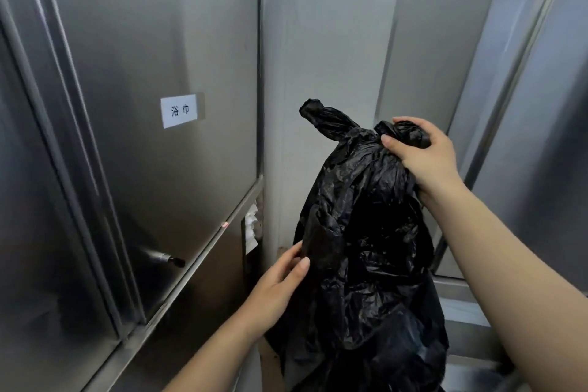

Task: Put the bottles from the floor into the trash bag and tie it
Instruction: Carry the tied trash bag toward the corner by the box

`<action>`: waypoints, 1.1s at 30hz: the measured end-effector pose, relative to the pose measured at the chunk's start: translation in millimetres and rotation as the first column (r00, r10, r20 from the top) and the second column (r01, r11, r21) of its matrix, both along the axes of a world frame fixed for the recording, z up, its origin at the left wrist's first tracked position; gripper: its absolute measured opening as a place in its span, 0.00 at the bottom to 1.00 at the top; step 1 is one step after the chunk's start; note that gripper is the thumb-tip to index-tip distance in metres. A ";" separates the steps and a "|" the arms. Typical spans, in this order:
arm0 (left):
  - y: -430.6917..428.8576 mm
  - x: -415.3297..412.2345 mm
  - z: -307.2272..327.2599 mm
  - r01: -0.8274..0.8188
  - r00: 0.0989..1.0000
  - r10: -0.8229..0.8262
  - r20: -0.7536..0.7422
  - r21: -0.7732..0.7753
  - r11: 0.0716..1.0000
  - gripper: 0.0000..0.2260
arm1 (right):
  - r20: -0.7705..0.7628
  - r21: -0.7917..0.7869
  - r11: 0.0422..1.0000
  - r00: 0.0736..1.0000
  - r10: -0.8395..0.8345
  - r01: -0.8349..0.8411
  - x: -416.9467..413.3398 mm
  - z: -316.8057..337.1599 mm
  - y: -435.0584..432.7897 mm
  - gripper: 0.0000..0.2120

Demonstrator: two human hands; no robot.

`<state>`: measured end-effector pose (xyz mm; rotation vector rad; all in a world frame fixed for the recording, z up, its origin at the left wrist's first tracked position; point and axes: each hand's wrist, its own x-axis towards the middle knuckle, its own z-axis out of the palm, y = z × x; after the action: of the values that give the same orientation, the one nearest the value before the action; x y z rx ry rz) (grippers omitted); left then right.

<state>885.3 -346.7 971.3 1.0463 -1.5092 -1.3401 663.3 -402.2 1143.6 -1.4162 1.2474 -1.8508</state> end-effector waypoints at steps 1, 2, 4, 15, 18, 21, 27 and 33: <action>0.5 -5.8 -2.0 0.013 1.000 -0.014 0.013 0.006 1.000 0.27 | 0.005 0.011 1.000 1.000 -0.002 0.002 -1.9 -2.7 -1.0 0.13; 1.1 -11.2 -4.5 0.012 1.000 -0.012 0.019 -0.002 1.000 0.26 | 0.013 0.022 1.000 1.000 -0.001 0.001 -4.3 -5.5 -1.8 0.13; 1.3 -21.6 -10.9 -0.018 0.999 0.018 0.036 -0.022 1.000 0.25 | 0.033 0.042 0.999 0.999 -0.004 0.002 -10.1 -11.6 -3.5 0.13; -3.7 -63.3 -15.1 -0.187 0.981 0.177 -0.081 -0.142 0.972 0.13 | 0.094 0.059 0.998 0.996 0.008 -0.014 -36.3 -17.7 -9.7 0.14; -6.7 -74.0 -12.7 -0.269 0.957 0.256 -0.138 -0.090 0.959 0.06 | 0.097 0.040 0.999 0.995 0.021 -0.025 -39.7 -15.5 -13.8 0.14; -10.5 -64.2 -6.5 -0.361 0.916 0.343 -0.206 -0.057 0.931 0.04 | 0.101 0.015 1.000 0.995 0.025 -0.027 -43.7 -11.6 -22.9 0.14; -29.3 -14.3 6.8 -0.494 0.844 0.475 -0.249 -0.015 0.870 0.10 | 0.029 -0.068 0.998 0.999 -0.017 0.019 -46.7 -8.0 -50.6 0.14; -74.8 11.2 23.6 -0.565 0.772 0.533 -0.347 0.008 0.825 0.08 | -0.109 -0.176 0.980 0.987 -0.118 0.098 -40.9 -10.7 -87.2 0.13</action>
<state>896.6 -421.5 994.8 1.0290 -0.8974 -0.9486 622.4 -489.4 1133.0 -1.5988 1.2713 -2.0131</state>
